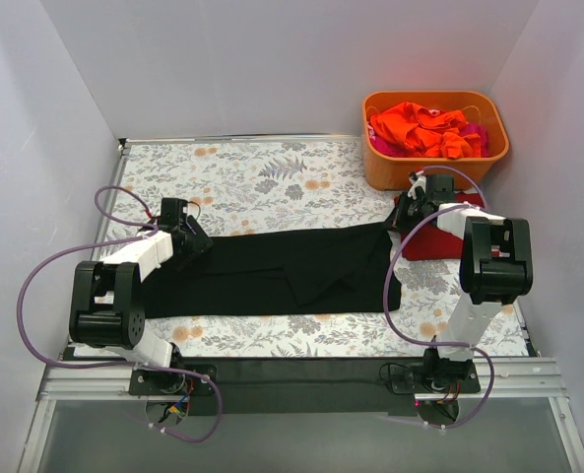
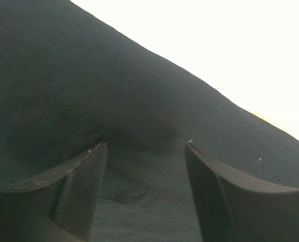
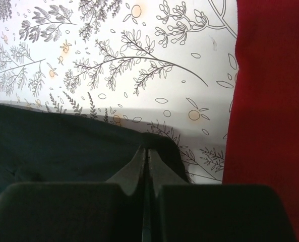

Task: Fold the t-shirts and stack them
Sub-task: Fold the tshirt

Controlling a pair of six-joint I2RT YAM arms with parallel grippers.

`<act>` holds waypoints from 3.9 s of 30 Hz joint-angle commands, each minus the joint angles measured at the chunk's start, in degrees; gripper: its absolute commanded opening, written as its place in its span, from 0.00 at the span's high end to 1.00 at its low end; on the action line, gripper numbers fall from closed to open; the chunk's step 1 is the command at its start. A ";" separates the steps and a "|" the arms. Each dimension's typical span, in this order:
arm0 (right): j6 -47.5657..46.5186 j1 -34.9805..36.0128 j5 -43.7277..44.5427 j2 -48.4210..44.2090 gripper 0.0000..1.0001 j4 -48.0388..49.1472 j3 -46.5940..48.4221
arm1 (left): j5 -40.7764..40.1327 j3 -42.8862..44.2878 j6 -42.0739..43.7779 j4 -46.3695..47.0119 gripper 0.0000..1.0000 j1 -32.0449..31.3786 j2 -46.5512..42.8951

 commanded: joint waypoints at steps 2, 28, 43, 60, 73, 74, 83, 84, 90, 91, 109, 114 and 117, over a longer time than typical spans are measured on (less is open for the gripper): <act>-2.05 -1.01 1.48 -0.25 0.89 0.64 2.81 | -0.96 -1.50 2.20 -0.55 0.35 0.85 1.30; -32.29 58.31 35.14 -19.24 0.58 -26.51 0.43 | -5.97 -12.30 5.37 -1.87 0.14 -1.96 -42.21; -38.00 69.48 47.61 -6.58 0.58 -29.95 3.95 | -8.34 -14.77 4.22 -0.46 0.14 -1.96 -44.59; -39.67 69.83 53.07 -5.44 0.62 -27.13 4.39 | -7.99 -14.86 4.40 0.06 0.14 -1.96 -43.80; -41.43 69.57 53.16 -4.73 0.83 -25.20 3.87 | -7.73 -14.95 4.49 0.06 0.14 -1.96 -43.36; -41.43 69.40 53.33 -4.73 0.88 -25.11 3.87 | -7.73 -14.95 4.57 0.15 0.14 -1.96 -43.44; -42.83 65.62 53.60 -6.23 0.98 -24.41 6.24 | -7.55 -15.12 4.66 0.33 0.14 -1.96 -43.36; -43.01 65.18 53.42 -6.32 0.98 -24.41 6.59 | -7.55 -15.12 4.66 0.33 0.14 -1.96 -43.27; -43.54 61.49 50.79 -5.88 0.98 -24.32 9.57 | -7.29 -15.21 4.75 0.50 0.14 -1.96 -43.09; -43.63 61.05 50.35 -5.70 0.98 -24.15 9.93 | -7.20 -15.21 4.75 0.59 0.14 -1.96 -43.09; -40.47 52.35 43.93 1.06 0.97 -21.95 17.39 | -0.88 -15.74 6.94 2.70 0.14 -2.14 -41.25; -36.87 50.68 41.21 2.12 0.87 -22.04 18.89 | 8.60 -15.65 7.30 4.28 0.14 -3.98 -38.70; -33.89 49.18 39.98 0.98 0.81 -22.04 18.37 | 10.20 -13.99 6.16 4.28 0.15 -7.05 -36.51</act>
